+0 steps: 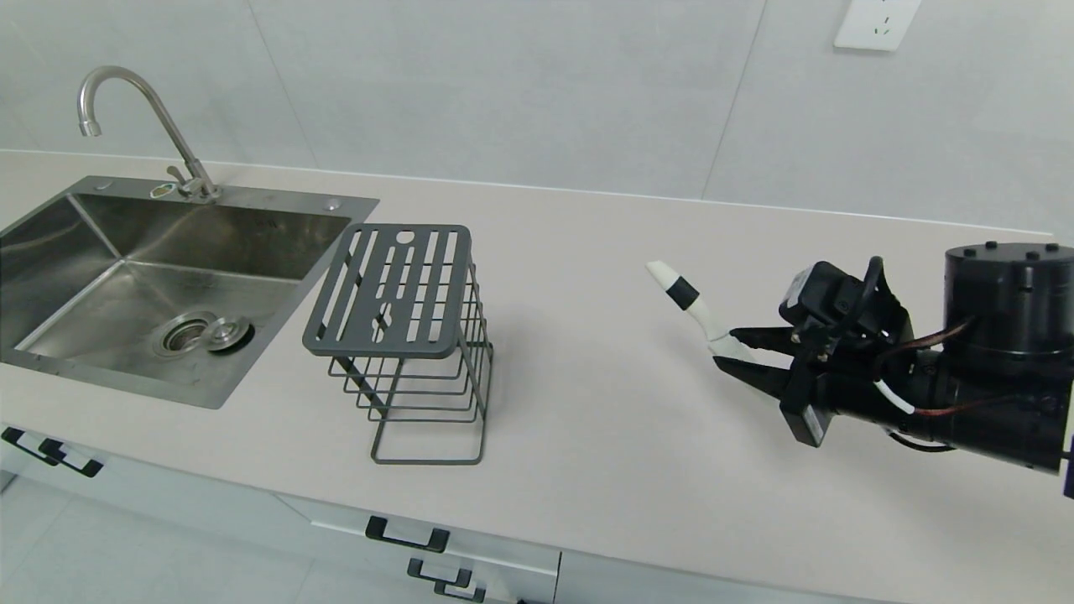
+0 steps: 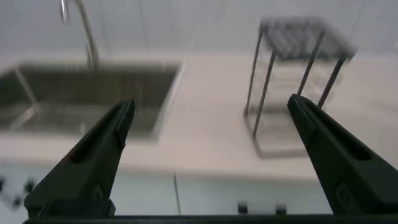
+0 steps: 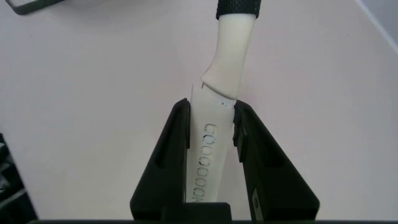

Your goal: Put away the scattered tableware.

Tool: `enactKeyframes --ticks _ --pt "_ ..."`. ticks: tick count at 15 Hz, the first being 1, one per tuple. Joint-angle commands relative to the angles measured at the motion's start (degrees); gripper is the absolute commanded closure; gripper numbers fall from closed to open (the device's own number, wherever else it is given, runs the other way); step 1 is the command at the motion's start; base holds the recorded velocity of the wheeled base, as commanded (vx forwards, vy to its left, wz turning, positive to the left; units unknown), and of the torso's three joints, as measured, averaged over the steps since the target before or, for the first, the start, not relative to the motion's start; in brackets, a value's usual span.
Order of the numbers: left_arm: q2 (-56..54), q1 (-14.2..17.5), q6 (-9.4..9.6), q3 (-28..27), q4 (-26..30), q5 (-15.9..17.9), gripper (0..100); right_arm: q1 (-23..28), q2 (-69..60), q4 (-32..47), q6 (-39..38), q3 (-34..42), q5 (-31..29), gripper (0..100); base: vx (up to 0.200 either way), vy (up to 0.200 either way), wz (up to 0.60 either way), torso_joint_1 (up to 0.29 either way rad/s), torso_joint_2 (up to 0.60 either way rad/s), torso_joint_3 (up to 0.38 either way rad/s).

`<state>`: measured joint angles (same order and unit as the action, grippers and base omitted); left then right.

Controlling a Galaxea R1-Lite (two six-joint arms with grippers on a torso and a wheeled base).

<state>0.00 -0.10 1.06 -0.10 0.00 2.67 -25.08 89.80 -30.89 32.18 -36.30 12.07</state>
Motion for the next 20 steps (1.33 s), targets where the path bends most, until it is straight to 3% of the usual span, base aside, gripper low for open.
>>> enactKeyframes --ticks 1,2,3,4,5,8,9,10,12,13,15,16,18,20 --pt "0.0 0.01 1.22 -0.34 -4.31 0.67 0 -0.15 -0.24 -0.49 -0.02 0.88 0.06 100 0.0 0.0 0.0 0.0 0.0 0.0" --pt "0.0 0.01 0.61 -1.13 -12.13 0.67 0 -0.24 -0.41 -0.84 -0.02 1.06 0.06 100 0.0 0.0 0.0 0.0 0.0 0.0" --pt "2.2 0.62 -0.09 -5.44 -22.85 3.83 0 -0.24 -0.41 -1.01 -0.02 0.71 0.06 100 0.0 0.0 0.0 0.0 0.0 0.0" --pt "2.37 0.71 -0.09 -5.97 -23.03 4.36 0 -0.24 -0.41 -1.01 -0.02 0.71 0.06 100 0.0 0.0 0.0 0.0 0.0 0.0" --pt "2.29 0.19 -2.29 -9.92 -22.68 9.72 0 -0.76 -0.5 -1.19 -0.02 0.8 0.41 100 0.0 0.0 0.0 0.0 0.0 0.0" --pt "4.66 -1.57 -16.71 -13.53 -22.15 13.41 0 -2.26 -1.99 -1.19 0.07 1.76 0.85 100 0.0 0.0 0.0 0.0 0.0 0.0" --pt "6.86 -3.07 -19.87 -14.76 -22.24 16.67 0 -3.22 -2.87 -1.19 -0.02 1.85 0.85 100 0.0 0.0 0.0 0.0 0.0 0.0" --pt "8.79 -4.74 -21.45 -15.28 -22.24 20.45 0 -3.93 -3.31 -1.19 0.07 1.94 0.85 100 0.0 0.0 0.0 0.0 0.0 0.0" --pt "15.03 -6.49 -22.07 -14.84 -22.41 26.07 0 -4.54 -4.54 -1.19 0.07 2.11 0.85 100 0.0 0.0 0.0 0.0 0.0 0.0" --pt "16.79 -6.58 -21.8 -14.93 -22.59 27.21 0 -4.54 -4.81 -1.19 0.07 2.29 0.94 100 0.0 0.0 0.0 0.0 0.0 0.0" --pt "22.5 -6.93 -20.75 -17.57 -23.73 39.17 0 -4.63 -6.04 -1.19 0.07 2.99 0.94 100 0.0 0.0 0.0 0.0 0.0 0.0" --pt "24.43 -6.85 -20.75 -18.27 -24.17 43.3 0 -4.63 -6.3 -1.19 0.07 3.34 0.94 100 0.0 0.0 0.0 0.0 0.0 0.0" --pt "29.53 -6.85 -20.66 -18.71 -24.26 47.78 0 -5.07 -6.83 -1.1 0.07 4.31 0.94 100 0.0 0.0 0.0 0.0 0.0 0.0" --pt "35.6 -8.52 -20.48 -20.29 -24.43 49.63 0 -5.33 -6.83 -1.01 0.07 4.66 0.94 100 0.0 0.0 0.0 0.0 0.0 0.0"
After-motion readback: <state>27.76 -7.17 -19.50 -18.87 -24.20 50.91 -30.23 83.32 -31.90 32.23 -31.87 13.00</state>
